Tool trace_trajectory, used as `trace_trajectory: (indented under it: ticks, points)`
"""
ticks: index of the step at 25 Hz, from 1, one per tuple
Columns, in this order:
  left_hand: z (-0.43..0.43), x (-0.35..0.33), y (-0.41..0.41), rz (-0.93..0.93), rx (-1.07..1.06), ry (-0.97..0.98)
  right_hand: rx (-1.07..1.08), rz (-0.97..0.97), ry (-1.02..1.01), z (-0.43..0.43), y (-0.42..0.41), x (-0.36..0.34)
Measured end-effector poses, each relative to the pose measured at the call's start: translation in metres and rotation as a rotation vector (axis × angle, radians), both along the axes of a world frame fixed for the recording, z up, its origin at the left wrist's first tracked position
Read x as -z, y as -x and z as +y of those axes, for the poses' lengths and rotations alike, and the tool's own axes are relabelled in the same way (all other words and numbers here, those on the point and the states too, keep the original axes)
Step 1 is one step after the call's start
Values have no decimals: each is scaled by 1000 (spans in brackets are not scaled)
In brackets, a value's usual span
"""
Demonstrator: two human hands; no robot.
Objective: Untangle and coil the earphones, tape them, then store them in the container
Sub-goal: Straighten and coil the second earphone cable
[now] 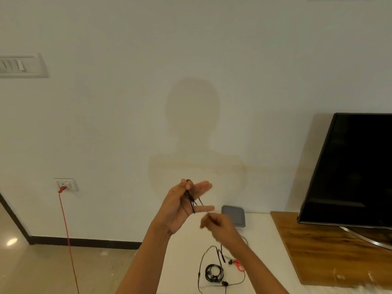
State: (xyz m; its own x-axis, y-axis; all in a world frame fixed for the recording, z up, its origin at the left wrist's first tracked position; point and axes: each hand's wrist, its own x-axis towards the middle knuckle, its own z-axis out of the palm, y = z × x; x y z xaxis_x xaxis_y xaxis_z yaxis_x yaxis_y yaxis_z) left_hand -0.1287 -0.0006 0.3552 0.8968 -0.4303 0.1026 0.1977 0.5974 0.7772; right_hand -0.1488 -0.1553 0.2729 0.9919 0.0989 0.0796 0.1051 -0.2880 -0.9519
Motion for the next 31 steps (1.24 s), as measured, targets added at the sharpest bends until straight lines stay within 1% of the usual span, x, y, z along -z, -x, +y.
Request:
trace_trajectory:
  ticks: [2, 4, 8, 9, 11, 13, 15, 17, 19, 22, 24, 26, 28, 29, 31]
  points:
    - [7, 1, -12, -45, -112, -93, -94, 32, 38, 3, 21, 8]
    - [14, 5, -21, -134, -170, -285, -126, 21, 51, 4, 34, 2]
    - [21, 12, -25, -272, -260, -663, -84, -84, 59, 1, 48, -29]
    - [22, 13, -25, -293, -278, -731, -73, -115, 70, -1, 49, -37]
    - [23, 17, -23, -321, -264, -785, -37, -232, 138, -2, 50, -51]
    - [22, 22, -19, -326, -183, -784, 48, -431, 242, -5, 45, -63]
    - [18, 26, -13, -278, -48, -754, 131, -591, 296, -8, 34, -72]
    - [13, 28, -5, -174, 111, -657, 200, -618, 229, -9, 18, -84]
    - [9, 28, 4, -82, 243, -521, 254, -517, 145, -8, 1, -93]
    - [0, 24, 13, 14, 330, -322, 265, -319, 69, -11, -26, -84]
    - [-4, 18, 15, 70, 305, -159, 284, -192, -84, -11, -30, -65]
    - [-7, 12, 9, 73, 220, -24, 278, -55, -217, -5, -21, -41]
    - [-6, 10, -2, 55, 121, 39, 222, 22, -192, 3, -3, -20]
    - [-4, 11, -8, 40, 66, 29, 182, 22, -133, 5, 6, -13]
    - [3, 16, -19, 7, -48, -52, 93, -39, -18, 8, 24, -9]
